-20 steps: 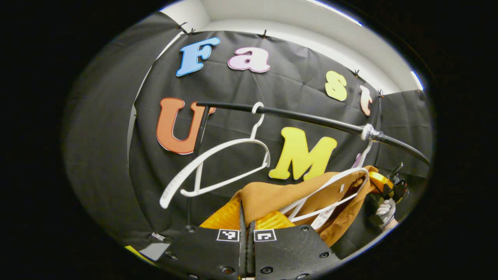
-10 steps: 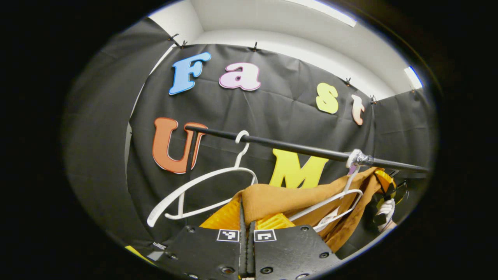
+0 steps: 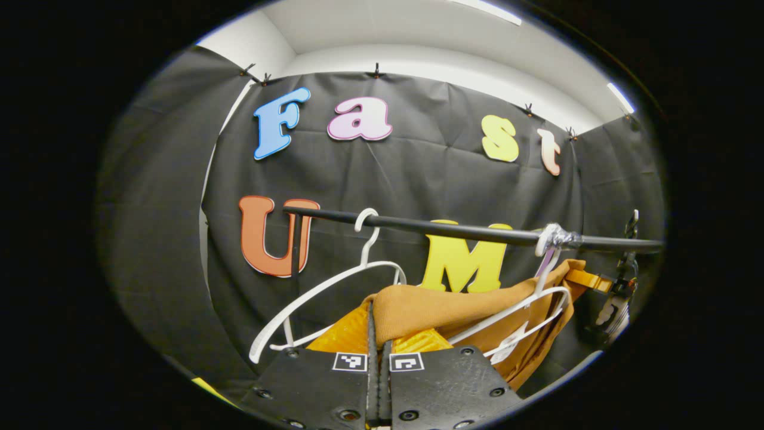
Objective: Grasp the clothes on the hanger with both hands and then place them into the laundry hamper below.
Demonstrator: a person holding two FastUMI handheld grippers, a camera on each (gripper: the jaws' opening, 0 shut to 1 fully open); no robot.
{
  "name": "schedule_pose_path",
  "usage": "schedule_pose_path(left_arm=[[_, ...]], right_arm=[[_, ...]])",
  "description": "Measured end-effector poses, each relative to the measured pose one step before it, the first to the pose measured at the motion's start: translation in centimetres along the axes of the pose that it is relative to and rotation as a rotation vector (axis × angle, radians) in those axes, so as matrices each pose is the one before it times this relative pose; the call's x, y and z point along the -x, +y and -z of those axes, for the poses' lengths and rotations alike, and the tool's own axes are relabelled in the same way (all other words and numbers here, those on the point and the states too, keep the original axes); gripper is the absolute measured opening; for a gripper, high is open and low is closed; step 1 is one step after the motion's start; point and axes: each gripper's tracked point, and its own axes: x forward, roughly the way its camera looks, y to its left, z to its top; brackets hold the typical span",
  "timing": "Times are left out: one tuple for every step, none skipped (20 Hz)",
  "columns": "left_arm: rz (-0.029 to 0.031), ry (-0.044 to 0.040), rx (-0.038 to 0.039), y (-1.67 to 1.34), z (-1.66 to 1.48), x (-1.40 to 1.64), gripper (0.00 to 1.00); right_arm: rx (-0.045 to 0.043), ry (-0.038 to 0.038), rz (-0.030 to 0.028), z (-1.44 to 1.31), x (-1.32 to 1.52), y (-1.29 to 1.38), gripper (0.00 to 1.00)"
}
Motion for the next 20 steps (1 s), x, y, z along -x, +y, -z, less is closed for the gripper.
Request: schedule_pose_path(left_arm=[[0.00688, 0.00719, 0.01877, -0.041, 0.451, -0.062, 0.0], [0.00448, 0.00617, 0.01966, 0.321, 0.415, -0.127, 0.0], [0.00524, 0.01366, 0.02283, 0.291, 0.663, -0.226, 0.0], [0.00896, 0.01292, 0.01626, 0.305, 0.744, -0.266, 0.0], [0.00529, 0.01048, 0.01062, 0.354, 0.699, -0.217, 0.05], [0.01558, 0.00891, 0.0333, -0.022, 0.63, -0.437, 0.0], [0.01995, 0.00248, 0.04715, -0.12, 0.595, -0.308, 0.05], [0.02638, 0.005, 0.03979, -0.116, 0.527, -0.264, 0.04], [0.01769, 0.00616, 0.02455, -0.085, 0.658, -0.23, 0.04], [0.0274, 0.01158, 0.01449, -0.381, 0.675, -0.112, 0.0], [0.01939, 0.00994, -0.00106, -0.286, 0.619, -0.011, 0.0], [0.01326, 0.00591, -0.00586, -0.057, 0.56, -0.003, 0.0], [0.01087, 0.00826, 0.0071, -0.072, 0.659, -0.058, 0.05], [-0.00494, 0.00701, 0.01265, 0.11, 0.803, 0.064, 0.0], [-0.01054, 0.00307, 0.01341, 0.388, 0.766, 0.049, 0.05], [-0.006, -0.00251, 0.01861, 0.33, 0.465, 0.031, 0.05], [-0.00883, -0.00972, 0.02345, 0.447, 0.407, 0.33, 0.0], [-0.0144, -0.01182, 0.02216, 0.465, 0.081, 0.412, 0.0], [-0.00412, -0.01858, 0.02549, 0.282, -0.192, 0.511, 0.05], [-0.00715, -0.01641, 0.01626, 0.429, 0.143, 0.647, 0.05]], right_arm=[[-0.04601, 0.01086, -0.00895, 0.241, -0.384, 0.066, 0.04], [-0.0627, 0.02972, -0.01888, 0.652, -0.184, 0.293, 0.04], [-0.07179, 0.00883, -0.03458, 0.38, -0.349, 0.285, 0.04], [-0.07712, 0.01152, -0.03261, 1.113, -0.675, -0.371, 0.04], [-0.06784, 0.00442, -0.03861, 0.715, -0.428, -0.358, 0.04], [-0.07827, 0.01857, -0.03491, 0.804, -0.55, -0.573, 0.04], [-0.08315, 0.02051, -0.01662, 0.706, -0.313, -0.822, 0.04], [-0.09429, 0.02718, -0.01201, 0.761, -0.63, -1.019, 0.04], [-0.10972, 0.00872, -0.01444, 0.377, -0.304, -0.982, 0.04], [-0.11002, 0.01075, -0.02463, 0.793, -0.263, -0.846, 0.04], [-0.08655, 0.00532, -0.02196, 0.436, -0.179, -1.017, 0.04], [-0.06031, 0.00488, 0.00707, 0.421, 0.161, -1.389, 0.04], [-0.03039, 0.00772, 0.05321, 0.66, -0.159, -1.816, 0.03], [0.02034, 0.01342, 0.04837, 0.966, 0.143, -1.85, 0.04], [0.04283, 0.01926, 0.03795, 1.23, -0.343, -1.486, 0.04], [0.03226, 0.02032, 0.03216, 1.376, -0.349, -1.138, 0.04], [0.032, 0.02372, 0.00999, 1.279, -0.15, -0.471, 0.04], [0.01814, 0.01445, 0.00504, 0.752, -0.103, 0.049, 0.04], [0.00898, 0.01642, -0.0021, 0.409, -0.162, 0.09, 0.04], [0.00113, 0.00697, -0.0096, 0.304, -0.118, 0.071, 0.04]])
